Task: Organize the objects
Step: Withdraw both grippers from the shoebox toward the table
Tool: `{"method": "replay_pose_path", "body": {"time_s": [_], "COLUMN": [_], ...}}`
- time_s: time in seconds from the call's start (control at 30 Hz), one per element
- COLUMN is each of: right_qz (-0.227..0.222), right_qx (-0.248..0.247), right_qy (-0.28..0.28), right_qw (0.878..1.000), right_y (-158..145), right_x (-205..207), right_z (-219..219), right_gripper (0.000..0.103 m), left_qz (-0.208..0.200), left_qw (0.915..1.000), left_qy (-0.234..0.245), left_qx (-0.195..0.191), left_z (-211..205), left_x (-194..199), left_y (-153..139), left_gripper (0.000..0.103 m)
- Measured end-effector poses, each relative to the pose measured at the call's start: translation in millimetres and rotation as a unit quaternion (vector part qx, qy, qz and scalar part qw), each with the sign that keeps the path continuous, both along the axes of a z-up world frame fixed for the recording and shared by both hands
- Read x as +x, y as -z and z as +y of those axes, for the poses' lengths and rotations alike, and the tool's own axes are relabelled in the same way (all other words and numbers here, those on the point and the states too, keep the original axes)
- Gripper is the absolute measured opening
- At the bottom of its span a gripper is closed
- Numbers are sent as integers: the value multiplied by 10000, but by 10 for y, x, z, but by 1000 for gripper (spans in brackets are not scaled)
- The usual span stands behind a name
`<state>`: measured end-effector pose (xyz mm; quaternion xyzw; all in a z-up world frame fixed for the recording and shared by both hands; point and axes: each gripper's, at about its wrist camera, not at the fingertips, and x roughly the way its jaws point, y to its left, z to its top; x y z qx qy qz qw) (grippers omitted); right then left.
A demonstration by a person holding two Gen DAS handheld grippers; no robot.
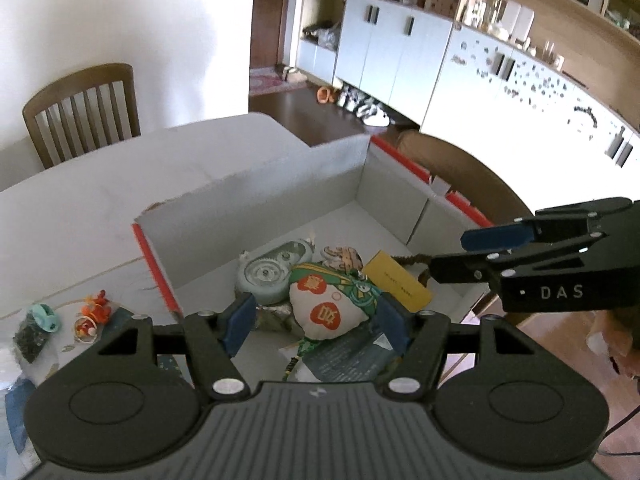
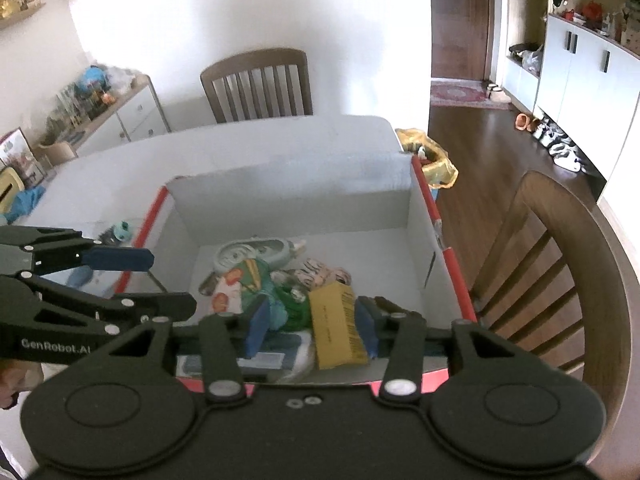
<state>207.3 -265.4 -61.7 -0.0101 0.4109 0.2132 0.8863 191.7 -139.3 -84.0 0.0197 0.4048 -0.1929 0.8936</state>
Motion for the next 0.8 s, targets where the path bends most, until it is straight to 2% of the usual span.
{"method": "replay_pose_path", "body": {"time_s": [0.27,0.4,0.57,0.8], "right_qz": [-246,-328,-399,-424], "right_qx": [211,287,361,420], "right_qy": [7,-14,-1,-58], "right_qw": [9995,9990,9985,9982], "right_y": [-193,-264,-316,-324], "right_x": [-184,-266,-340,-437], "right_z": [103,204,358,582], "right_gripper": [49,51,58,64], "left_qz": [-263,-375,-573,-707], "left_qw": [9994,9987,9974,9954], "left_qy": [-171,-289,-404,-634], "left_qx": [-142,-183,-137,-155], "left_z": [283,450,655,1003], "left_x": [-183,-252,-342,-446], "left_y": [-186,-256,-333,-407], "left_gripper": [66,70,71,79]}}
